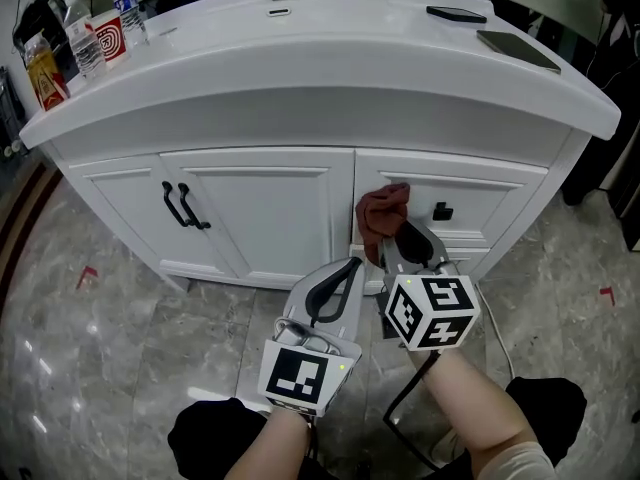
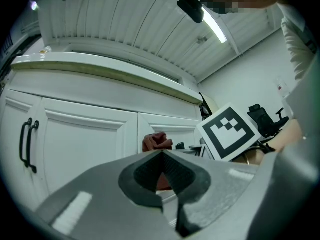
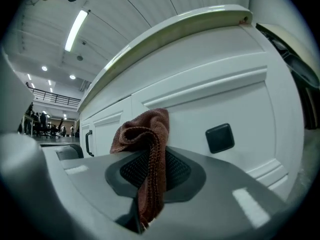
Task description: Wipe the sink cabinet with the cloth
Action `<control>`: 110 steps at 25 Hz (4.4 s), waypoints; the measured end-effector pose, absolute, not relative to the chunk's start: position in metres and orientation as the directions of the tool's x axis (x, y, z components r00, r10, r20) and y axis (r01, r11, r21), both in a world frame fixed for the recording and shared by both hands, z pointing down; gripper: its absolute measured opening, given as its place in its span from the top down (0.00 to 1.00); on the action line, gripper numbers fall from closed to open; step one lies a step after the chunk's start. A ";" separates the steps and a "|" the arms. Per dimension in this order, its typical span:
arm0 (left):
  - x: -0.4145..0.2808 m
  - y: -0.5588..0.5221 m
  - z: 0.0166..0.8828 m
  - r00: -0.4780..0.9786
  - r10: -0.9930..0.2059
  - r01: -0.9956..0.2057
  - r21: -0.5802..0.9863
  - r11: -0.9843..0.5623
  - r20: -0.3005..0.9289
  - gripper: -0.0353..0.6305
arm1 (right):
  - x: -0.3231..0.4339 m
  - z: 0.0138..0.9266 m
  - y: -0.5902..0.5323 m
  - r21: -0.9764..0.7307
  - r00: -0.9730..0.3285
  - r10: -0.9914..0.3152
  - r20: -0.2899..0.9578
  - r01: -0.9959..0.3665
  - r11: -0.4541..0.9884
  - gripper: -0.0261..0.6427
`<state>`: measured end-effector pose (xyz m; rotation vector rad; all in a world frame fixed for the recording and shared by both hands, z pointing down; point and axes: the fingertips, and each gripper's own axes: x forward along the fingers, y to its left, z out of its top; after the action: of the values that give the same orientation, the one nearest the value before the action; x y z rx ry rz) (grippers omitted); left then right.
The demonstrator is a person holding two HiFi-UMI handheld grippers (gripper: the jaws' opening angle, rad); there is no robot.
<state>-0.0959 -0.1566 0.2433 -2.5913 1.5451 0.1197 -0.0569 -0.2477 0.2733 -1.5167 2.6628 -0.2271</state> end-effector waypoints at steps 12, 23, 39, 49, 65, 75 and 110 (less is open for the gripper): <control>-0.060 -0.164 0.248 0.521 -0.845 -0.854 -0.071 -0.516 -0.120 0.95 | 0.007 0.275 -0.242 -0.193 -0.408 -0.912 0.037 -0.898 0.395 0.83; -0.037 -0.170 0.253 0.549 -0.828 -0.836 -0.064 -0.546 -0.114 0.95 | 0.075 0.268 -0.248 -0.136 -0.268 -0.963 0.028 -0.956 0.262 0.83; -0.009 -0.180 0.276 0.588 -0.805 -0.809 -0.035 -0.587 -0.074 0.95 | 0.147 0.272 -0.254 -0.108 -0.164 -0.986 0.041 -0.981 0.159 0.83; -0.028 -0.176 0.285 0.557 -0.829 -0.830 -0.012 -0.557 -0.050 0.95 | 0.097 0.303 -0.234 -0.150 -0.295 -0.952 0.085 -0.948 0.280 0.83; -0.111 -0.174 0.305 0.423 -0.906 -0.905 0.027 -0.424 -0.025 0.95 | -0.075 0.338 -0.248 -0.181 -0.535 -0.839 0.103 -0.839 0.513 0.83; -0.088 -0.181 0.305 0.467 -0.884 -0.883 0.036 -0.467 -0.029 0.95 | -0.025 0.332 -0.255 -0.179 -0.478 -0.873 0.096 -0.871 0.457 0.82; -0.026 -0.188 0.358 0.528 -0.849 -0.848 0.072 -0.525 0.018 0.95 | 0.081 0.375 -0.244 -0.231 -0.356 -0.928 0.111 -0.917 0.325 0.83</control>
<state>-0.0264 -0.1880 0.3579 -2.8078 1.5620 0.0313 0.0811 -0.2438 0.3747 -1.7580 2.5229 -0.3957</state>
